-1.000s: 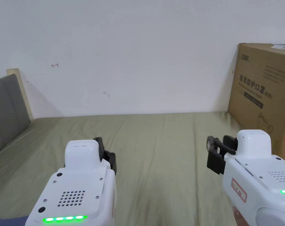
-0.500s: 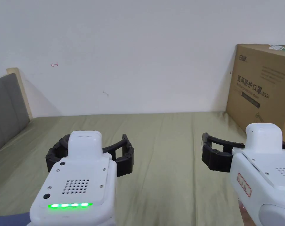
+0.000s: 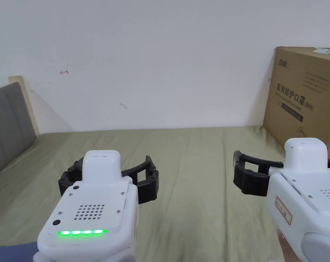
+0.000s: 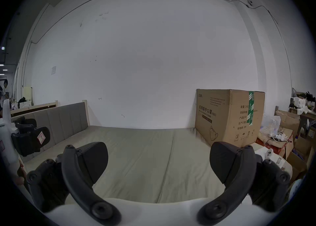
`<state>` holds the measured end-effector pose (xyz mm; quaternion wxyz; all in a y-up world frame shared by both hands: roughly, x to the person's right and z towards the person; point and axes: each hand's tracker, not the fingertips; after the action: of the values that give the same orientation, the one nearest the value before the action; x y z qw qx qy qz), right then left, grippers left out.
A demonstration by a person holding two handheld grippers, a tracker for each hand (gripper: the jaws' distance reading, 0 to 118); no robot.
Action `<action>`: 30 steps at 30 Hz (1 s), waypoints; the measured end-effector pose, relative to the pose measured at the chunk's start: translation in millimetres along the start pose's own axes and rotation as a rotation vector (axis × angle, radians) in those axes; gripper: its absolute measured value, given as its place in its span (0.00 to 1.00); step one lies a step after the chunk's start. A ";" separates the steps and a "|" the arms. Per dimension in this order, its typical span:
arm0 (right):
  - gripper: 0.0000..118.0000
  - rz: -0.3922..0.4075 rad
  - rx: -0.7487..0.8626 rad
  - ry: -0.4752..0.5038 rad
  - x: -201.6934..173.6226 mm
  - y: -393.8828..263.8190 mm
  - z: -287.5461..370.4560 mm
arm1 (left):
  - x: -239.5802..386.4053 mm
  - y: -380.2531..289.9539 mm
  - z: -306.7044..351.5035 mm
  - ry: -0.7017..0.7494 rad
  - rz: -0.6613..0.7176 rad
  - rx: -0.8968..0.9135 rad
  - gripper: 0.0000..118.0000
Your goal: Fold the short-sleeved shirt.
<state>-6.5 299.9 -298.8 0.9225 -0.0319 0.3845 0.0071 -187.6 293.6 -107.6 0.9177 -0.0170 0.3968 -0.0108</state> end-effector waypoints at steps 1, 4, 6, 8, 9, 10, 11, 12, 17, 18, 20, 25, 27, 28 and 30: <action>0.99 0.002 0.002 0.000 0.4 0.2 0.2 | -1.0 0.5 0.0 -0.003 0.011 -0.002 0.92; 0.99 0.009 0.003 -0.002 -0.5 0.1 0.4 | -4.1 2.2 -0.7 -0.016 0.030 -0.010 0.92; 0.99 0.007 -0.004 -0.001 0.3 0.3 0.3 | -4.1 3.4 -2.6 -0.023 0.035 -0.025 0.92; 0.99 0.003 -0.009 -0.004 0.7 -0.1 0.3 | -5.3 4.4 -2.6 -0.040 0.050 -0.035 0.92; 0.99 -0.003 -0.011 -0.004 2.2 -0.6 0.2 | -6.4 4.4 -2.0 -0.058 0.063 -0.036 0.92; 0.99 -0.007 -0.012 -0.003 2.6 -1.1 0.4 | -7.3 4.1 -1.7 -0.077 0.075 -0.037 0.92; 0.99 -0.010 -0.013 -0.004 2.6 -1.5 0.7 | -7.1 3.9 -1.7 -0.081 0.076 -0.037 0.92; 0.99 -0.011 -0.016 -0.005 2.4 -1.8 0.9 | -6.8 3.6 -0.9 -0.084 0.074 -0.035 0.92; 0.99 -0.013 -0.031 -0.002 2.0 -2.6 2.1 | 2.0 1.9 0.7 -0.086 0.033 -0.032 0.92; 0.99 -0.017 -0.034 0.000 2.0 -2.6 2.6 | 1.1 1.7 1.6 -0.100 0.031 -0.032 0.92; 0.99 -0.032 -0.041 0.006 2.2 -2.5 3.6 | 0.3 0.3 3.1 -0.111 0.034 -0.028 0.92; 0.99 -0.027 -0.049 0.004 0.8 -5.1 5.0 | 1.9 0.7 1.5 -0.097 0.049 -0.042 0.92; 0.99 -0.034 -0.054 0.008 0.2 -5.8 4.9 | 2.1 0.3 1.2 -0.080 0.052 -0.049 0.92; 0.99 -0.036 -0.056 0.010 -0.3 -6.0 5.0 | 1.7 -0.9 0.8 -0.074 0.052 -0.049 0.92; 0.99 -0.045 -0.058 0.015 -1.1 -6.4 5.5 | 1.8 -1.3 0.3 -0.063 0.057 -0.054 0.92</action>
<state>-3.1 293.9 -293.8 0.9182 -0.0672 0.3904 -0.0030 -186.1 292.2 -108.7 0.9289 -0.0311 0.3680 0.0265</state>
